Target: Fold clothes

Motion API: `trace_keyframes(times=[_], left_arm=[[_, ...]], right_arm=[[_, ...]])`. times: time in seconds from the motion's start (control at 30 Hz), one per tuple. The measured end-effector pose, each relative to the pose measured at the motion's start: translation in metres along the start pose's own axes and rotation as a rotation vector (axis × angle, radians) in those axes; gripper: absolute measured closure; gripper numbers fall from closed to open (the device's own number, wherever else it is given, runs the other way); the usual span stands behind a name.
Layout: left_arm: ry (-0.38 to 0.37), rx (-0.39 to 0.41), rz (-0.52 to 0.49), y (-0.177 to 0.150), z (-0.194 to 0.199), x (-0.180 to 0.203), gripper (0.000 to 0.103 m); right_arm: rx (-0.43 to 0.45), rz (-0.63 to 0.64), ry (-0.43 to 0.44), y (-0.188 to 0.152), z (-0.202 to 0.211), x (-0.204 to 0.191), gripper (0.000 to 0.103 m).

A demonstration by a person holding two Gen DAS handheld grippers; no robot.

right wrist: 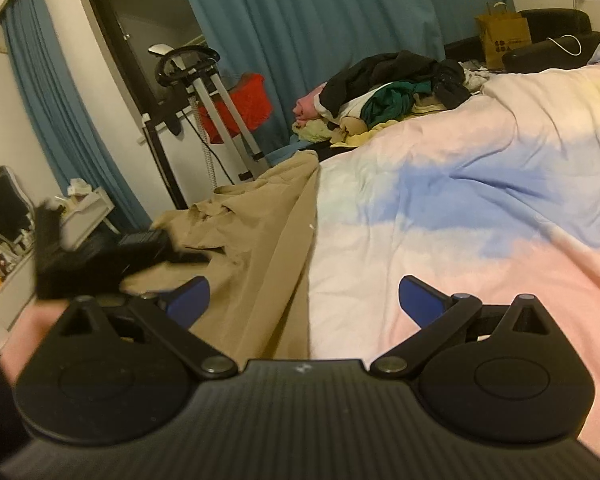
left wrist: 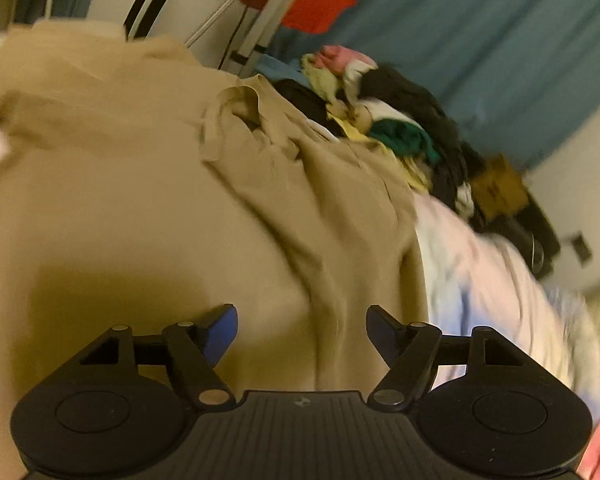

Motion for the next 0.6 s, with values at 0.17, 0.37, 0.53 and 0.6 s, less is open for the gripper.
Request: trace_keyframes(times=[0.17,0.37,0.53,0.6], left_arm=[[0.060,0.107,0.001,0.035,-0.045,0.004,0.059],[0.274,0.176,-0.239,0.058,-0.070,0.021,0.099],[0.305,0.172,-0.337,0.038,-0.068,0.027,0.086],[0.280,0.167,-0.344,0.032,-0.057,0.029,0.071]], right_arm=[[-0.022,-0.051,-0.018,0.001,-0.034,0.012,0.000],[-0.027,-0.040,-0.034,-0.003,-0.058,0.018,0.000],[-0.038,-0.026,-0.032,-0.006,-0.067,0.018,0.000],[-0.039,-0.021,-0.029,-0.007,-0.068,0.017,0.000]])
Point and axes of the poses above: each gripper's, at about its wrist camera, not at the fingertips, and z roughly against the way its jaws point, x to its right, y to its top, the point moved 8 cm from there along -z, roughly the way its jaws point, and after that the axes turned 2 degrees about -x, right-handed, at the moved point
